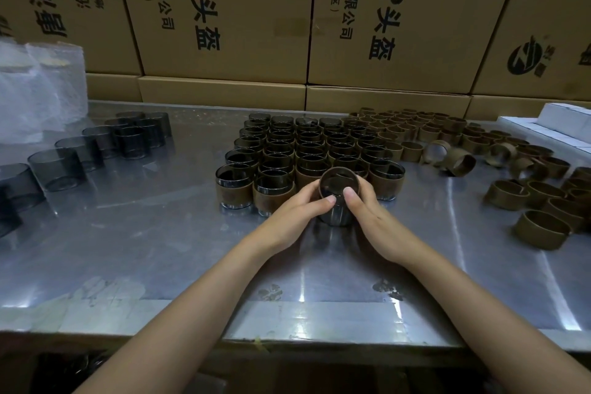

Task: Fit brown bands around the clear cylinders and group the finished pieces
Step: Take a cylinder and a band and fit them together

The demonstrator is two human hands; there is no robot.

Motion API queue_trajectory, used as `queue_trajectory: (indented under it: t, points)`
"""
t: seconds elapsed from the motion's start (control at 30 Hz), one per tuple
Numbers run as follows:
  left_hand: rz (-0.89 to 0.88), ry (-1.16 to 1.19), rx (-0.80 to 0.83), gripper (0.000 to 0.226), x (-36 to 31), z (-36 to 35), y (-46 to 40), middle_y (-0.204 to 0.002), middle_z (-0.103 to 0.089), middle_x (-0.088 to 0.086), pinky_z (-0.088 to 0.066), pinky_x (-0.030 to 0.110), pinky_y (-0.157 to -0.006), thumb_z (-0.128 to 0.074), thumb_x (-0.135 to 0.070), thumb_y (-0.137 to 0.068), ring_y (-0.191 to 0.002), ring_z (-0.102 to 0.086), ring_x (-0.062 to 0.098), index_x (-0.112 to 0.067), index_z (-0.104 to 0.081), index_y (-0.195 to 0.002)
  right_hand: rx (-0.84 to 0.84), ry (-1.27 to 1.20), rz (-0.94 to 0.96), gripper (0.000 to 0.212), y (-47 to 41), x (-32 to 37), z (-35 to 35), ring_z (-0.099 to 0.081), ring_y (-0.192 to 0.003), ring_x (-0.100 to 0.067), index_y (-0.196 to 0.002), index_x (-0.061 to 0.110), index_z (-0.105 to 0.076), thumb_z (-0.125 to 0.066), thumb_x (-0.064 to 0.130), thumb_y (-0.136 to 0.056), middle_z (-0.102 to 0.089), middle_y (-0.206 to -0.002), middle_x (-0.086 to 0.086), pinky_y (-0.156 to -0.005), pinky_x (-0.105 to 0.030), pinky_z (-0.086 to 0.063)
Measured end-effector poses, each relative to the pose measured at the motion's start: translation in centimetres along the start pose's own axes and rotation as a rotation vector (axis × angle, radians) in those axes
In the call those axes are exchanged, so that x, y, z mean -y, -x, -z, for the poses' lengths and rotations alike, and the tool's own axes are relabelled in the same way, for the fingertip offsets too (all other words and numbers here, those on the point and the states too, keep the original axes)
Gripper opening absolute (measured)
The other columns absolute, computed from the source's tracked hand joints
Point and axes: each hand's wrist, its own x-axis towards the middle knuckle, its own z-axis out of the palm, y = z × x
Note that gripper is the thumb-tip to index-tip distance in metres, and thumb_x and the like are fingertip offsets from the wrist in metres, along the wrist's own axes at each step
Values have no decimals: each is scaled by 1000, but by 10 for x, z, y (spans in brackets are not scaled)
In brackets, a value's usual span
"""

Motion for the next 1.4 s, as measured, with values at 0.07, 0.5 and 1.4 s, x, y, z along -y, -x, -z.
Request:
queue_trajectory:
  t: [0.07, 0.5, 1.4]
  points:
    - [15, -24, -3, 57, 2, -1, 0, -137, -50, -4, -32, 27, -111, -52, -41, -80, -131, -43, 8, -23, -44, -133, 24, 11, -1, 105, 1, 2, -1, -30, -131, 2, -150, 30, -12, -24, 92, -67, -26, -140, 20, -99, -10, -24]
    - [-32, -104, 14, 83, 0, -6, 5, -128, -45, -16, -41, 13, -97, -36, -80, -72, -115, -47, -14, -27, -24, -135, -55, -302, 105, 59, 5, 20, -16, -43, -131, -10, -137, 24, -24, -31, 56, -87, -40, -140, -2, -111, -43, -37]
    - [73, 438, -168, 40, -13, -11, 1, -133, -56, 16, -35, 55, -109, -40, -27, -101, -127, -52, 27, -3, -45, -132, -110, -836, -78, 32, -6, 16, -6, -66, -102, -9, -130, 28, -43, -44, 32, -98, -57, -129, -6, -81, -29, -54]
